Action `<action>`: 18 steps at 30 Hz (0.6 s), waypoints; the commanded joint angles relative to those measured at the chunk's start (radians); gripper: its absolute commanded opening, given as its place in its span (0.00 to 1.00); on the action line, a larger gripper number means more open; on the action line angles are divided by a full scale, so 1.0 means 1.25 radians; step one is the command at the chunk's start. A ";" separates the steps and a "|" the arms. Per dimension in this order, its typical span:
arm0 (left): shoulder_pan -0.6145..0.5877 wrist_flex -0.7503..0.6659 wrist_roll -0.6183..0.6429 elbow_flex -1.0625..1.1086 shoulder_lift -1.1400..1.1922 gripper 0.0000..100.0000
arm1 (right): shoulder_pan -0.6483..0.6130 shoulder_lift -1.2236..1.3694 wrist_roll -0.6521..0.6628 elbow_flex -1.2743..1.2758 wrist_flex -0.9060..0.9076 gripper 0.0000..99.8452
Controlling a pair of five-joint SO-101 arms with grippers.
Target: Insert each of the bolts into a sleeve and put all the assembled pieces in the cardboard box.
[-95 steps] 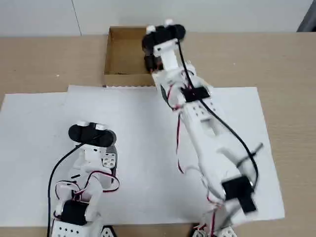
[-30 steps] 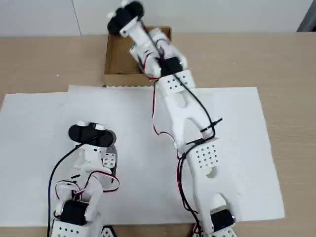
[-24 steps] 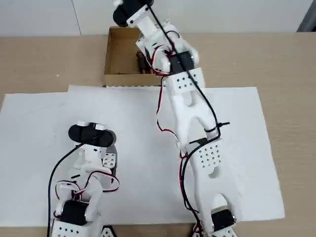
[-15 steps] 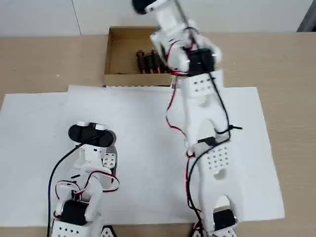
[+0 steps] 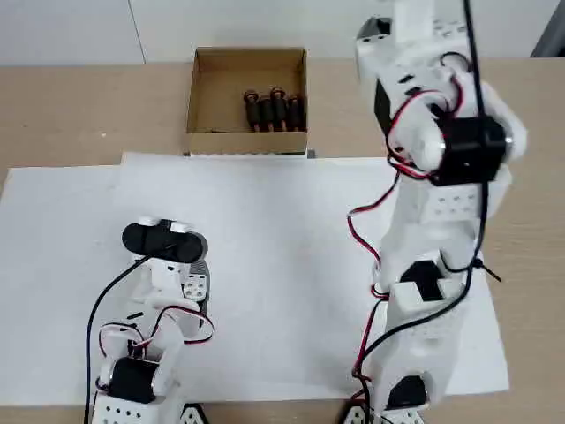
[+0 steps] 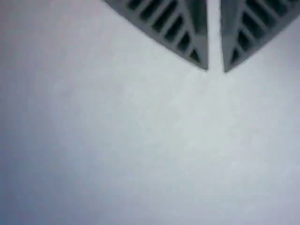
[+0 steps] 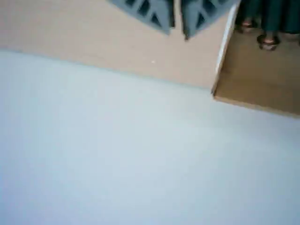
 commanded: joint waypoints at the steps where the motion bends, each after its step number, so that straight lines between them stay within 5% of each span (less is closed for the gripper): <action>1: -0.005 0.000 0.002 -0.002 -0.006 0.01 | 0.033 -0.072 -0.010 0.016 0.021 0.00; 18: -0.005 0.000 0.002 -0.002 -0.006 0.01 | 0.133 -0.672 -0.115 0.998 -0.048 0.00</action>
